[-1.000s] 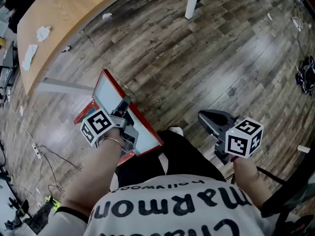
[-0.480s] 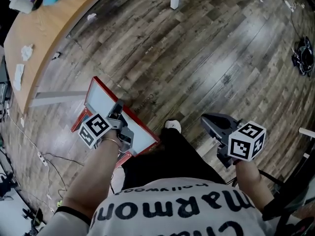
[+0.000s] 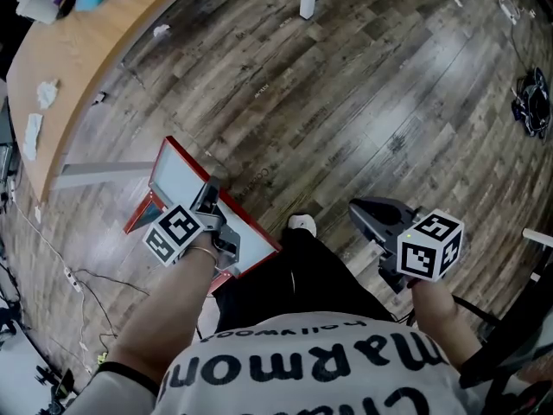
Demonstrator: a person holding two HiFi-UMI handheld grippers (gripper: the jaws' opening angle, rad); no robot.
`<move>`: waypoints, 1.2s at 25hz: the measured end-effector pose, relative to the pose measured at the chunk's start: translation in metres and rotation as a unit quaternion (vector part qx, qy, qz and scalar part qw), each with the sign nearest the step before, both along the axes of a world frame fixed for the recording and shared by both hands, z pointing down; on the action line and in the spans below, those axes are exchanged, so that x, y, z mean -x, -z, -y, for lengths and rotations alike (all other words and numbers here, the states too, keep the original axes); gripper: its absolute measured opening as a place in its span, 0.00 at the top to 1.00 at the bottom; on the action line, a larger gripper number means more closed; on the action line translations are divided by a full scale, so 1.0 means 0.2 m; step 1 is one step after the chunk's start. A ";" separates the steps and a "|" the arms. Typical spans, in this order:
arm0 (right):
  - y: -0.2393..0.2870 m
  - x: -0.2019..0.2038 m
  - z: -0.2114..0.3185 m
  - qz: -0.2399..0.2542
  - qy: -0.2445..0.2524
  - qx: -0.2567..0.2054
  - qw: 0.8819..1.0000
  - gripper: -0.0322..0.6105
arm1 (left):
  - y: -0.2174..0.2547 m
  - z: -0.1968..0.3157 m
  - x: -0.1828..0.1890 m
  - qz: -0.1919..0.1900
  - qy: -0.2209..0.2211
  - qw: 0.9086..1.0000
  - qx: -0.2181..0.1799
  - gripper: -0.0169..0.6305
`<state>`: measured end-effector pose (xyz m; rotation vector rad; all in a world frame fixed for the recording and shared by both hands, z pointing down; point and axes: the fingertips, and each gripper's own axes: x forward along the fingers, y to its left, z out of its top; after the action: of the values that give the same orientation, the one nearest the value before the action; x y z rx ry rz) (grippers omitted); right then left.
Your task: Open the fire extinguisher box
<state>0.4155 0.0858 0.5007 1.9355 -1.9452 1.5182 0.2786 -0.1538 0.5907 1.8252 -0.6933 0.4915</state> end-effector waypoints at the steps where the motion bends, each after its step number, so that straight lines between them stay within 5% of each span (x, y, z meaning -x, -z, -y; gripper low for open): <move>1: 0.00 0.00 0.00 -0.001 0.001 0.000 1.000 0.93 | 0.00 0.00 0.01 -0.002 0.004 1.000 0.001 0.92; 5: 0.01 0.01 -0.02 -0.004 0.006 0.004 1.000 0.93 | 0.02 0.01 0.05 -0.025 0.046 0.999 0.010 0.92; 15: 0.09 0.10 0.00 -0.020 0.028 -0.002 0.999 0.93 | 0.11 0.02 0.13 -0.080 0.071 0.994 0.002 0.92; 20: 0.13 0.11 0.02 -0.038 0.043 -0.006 0.998 0.93 | 0.17 0.04 0.16 -0.149 0.113 0.982 0.007 0.92; 23: 0.17 0.14 0.02 -0.043 0.054 -0.006 0.998 0.93 | 0.21 0.05 0.19 -0.188 0.135 0.973 0.016 0.81; 30: 0.31 0.21 0.16 -0.063 0.080 -0.025 0.994 0.93 | 0.33 0.06 0.49 -0.142 0.169 0.975 -0.009 0.81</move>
<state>0.3733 0.0545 0.4395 1.7949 -2.0455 1.2873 0.1807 -0.1655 0.5246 1.7025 -0.7898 -0.0014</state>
